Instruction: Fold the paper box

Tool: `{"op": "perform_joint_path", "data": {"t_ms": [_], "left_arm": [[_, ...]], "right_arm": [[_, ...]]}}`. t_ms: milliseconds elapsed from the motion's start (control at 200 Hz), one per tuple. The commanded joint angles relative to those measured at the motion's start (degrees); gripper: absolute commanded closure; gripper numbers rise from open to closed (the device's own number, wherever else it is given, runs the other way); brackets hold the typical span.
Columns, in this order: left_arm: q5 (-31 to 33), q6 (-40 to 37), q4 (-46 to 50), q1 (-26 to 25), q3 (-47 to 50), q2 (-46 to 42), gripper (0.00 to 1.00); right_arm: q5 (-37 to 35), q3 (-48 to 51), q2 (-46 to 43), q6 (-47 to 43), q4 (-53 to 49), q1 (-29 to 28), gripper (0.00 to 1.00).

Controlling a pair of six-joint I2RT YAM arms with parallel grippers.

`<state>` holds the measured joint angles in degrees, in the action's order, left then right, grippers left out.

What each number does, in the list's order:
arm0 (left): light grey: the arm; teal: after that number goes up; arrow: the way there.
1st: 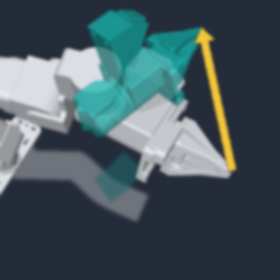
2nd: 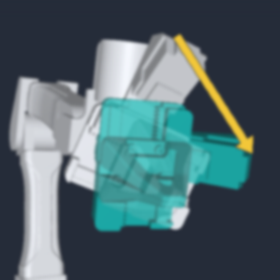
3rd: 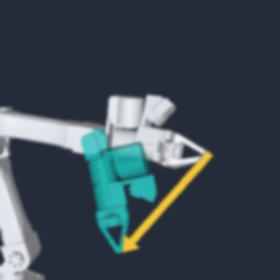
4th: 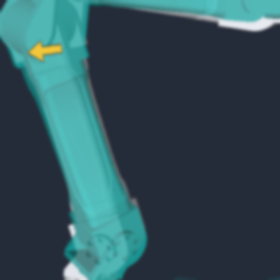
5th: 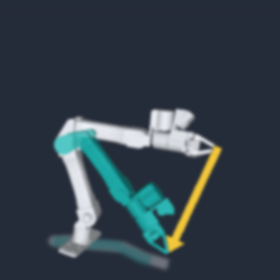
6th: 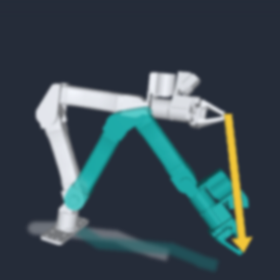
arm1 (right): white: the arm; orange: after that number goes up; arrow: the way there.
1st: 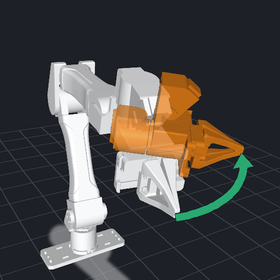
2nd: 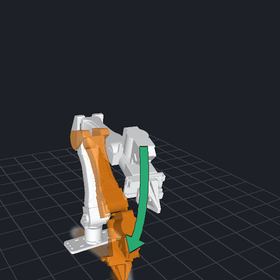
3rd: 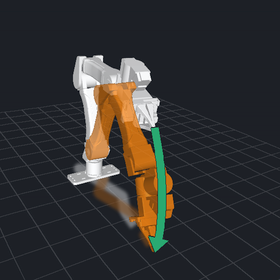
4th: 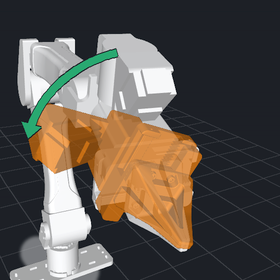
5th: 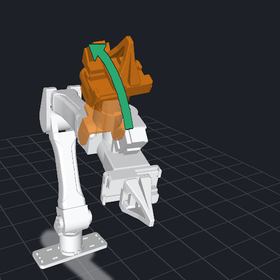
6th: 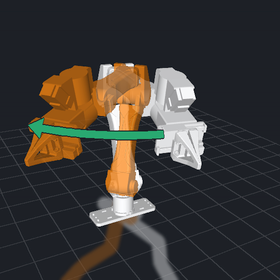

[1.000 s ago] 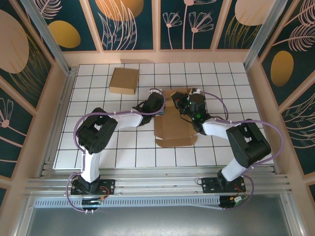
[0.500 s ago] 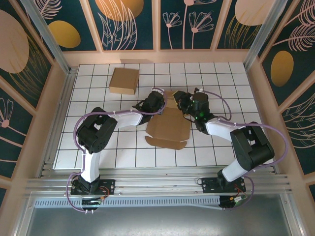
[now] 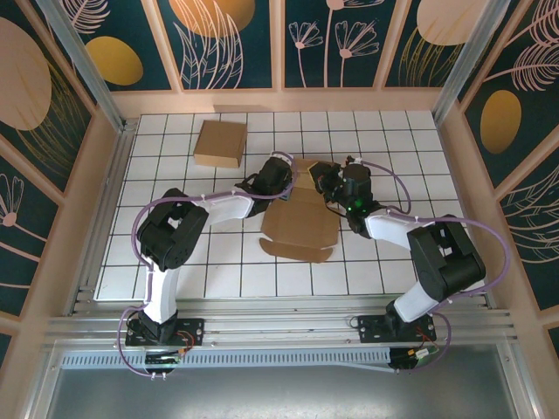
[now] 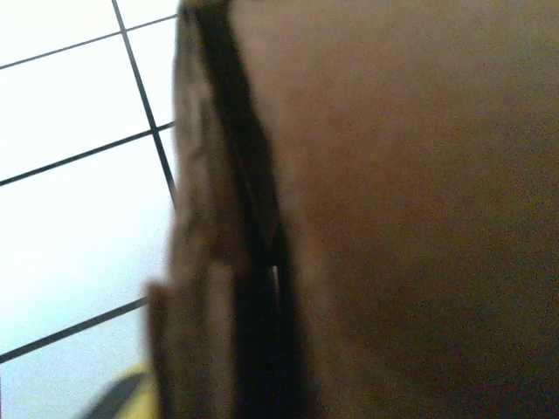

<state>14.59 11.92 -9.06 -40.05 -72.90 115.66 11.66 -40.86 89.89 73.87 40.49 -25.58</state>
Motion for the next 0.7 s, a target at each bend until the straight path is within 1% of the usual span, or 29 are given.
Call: {"op": "perform_joint_path", "data": {"t_ms": [0, 70, 155, 180, 220, 285, 325, 350, 410, 450, 501, 571, 626, 696], "left_arm": [[-2.55, 2.91, -0.62, 0.59, 3.92, -4.19, 0.59], [-4.96, 5.30, -1.67, 0.59, 8.16, -9.49, 0.58], [-5.12, 8.91, -0.86, 0.59, 13.33, -16.97, 0.58], [-5.27, 9.74, -0.37, 0.61, 14.78, -20.41, 0.58], [-4.03, 11.70, 0.91, 0.60, 16.68, -24.31, 0.58], [-2.09, 16.37, 2.80, 1.15, 20.31, -30.01, 0.59], [-3.14, 20.05, 4.46, 2.70, 20.99, -32.43, 0.59], [-5.15, 23.53, 5.45, 4.21, 20.90, -33.27, 0.58], [-13.61, 29.84, 5.24, 8.40, 20.40, -33.29, 0.55], [-17.35, 32.27, 4.77, 10.01, 19.08, -32.33, 0.53], [-19.68, 32.33, 4.78, 10.52, 16.05, -30.39, 0.49], [-24.09, 31.24, 6.01, 10.52, 10.18, -26.16, 0.47], [-28.33, 31.01, 5.65, 10.53, 5.84, -22.48, 0.44], [-30.44, 31.75, 5.00, 10.52, 1.98, -18.34, 0.41]], "right_arm": [[-0.38, -0.22, 1.16, -1.29, 1.76, 0.32, 0.90], [0.69, -0.64, 2.29, -1.66, 2.86, 0.35, 0.92], [3.04, -1.54, 4.26, -2.19, 4.93, 0.19, 0.94], [3.65, -1.94, 4.74, -2.23, 5.08, 0.06, 0.94], [5.00, -2.67, 5.58, -2.42, 5.57, 0.01, 0.95], [6.53, -3.48, 6.68, -2.67, 5.97, -0.23, 0.95], [7.11, -3.94, 7.11, -2.97, 5.39, -0.42, 0.95], [7.39, -4.13, 7.28, -3.17, 4.97, -0.38, 0.94], [7.34, -4.07, 7.14, -3.36, 3.58, -0.42, 0.91], [6.94, -3.73, 6.62, -3.82, 2.85, -0.41, 0.91], [6.01, -3.35, 5.36, -4.69, 1.58, -0.34, 0.89], [5.14, -3.71, 3.28, -7.11, -1.38, -0.38, 0.80], [4.80, -4.30, 1.82, -8.99, -3.72, -0.43, 0.77], [4.03, -4.83, -0.38, -11.51, -6.73, -0.35, 0.72]]}}
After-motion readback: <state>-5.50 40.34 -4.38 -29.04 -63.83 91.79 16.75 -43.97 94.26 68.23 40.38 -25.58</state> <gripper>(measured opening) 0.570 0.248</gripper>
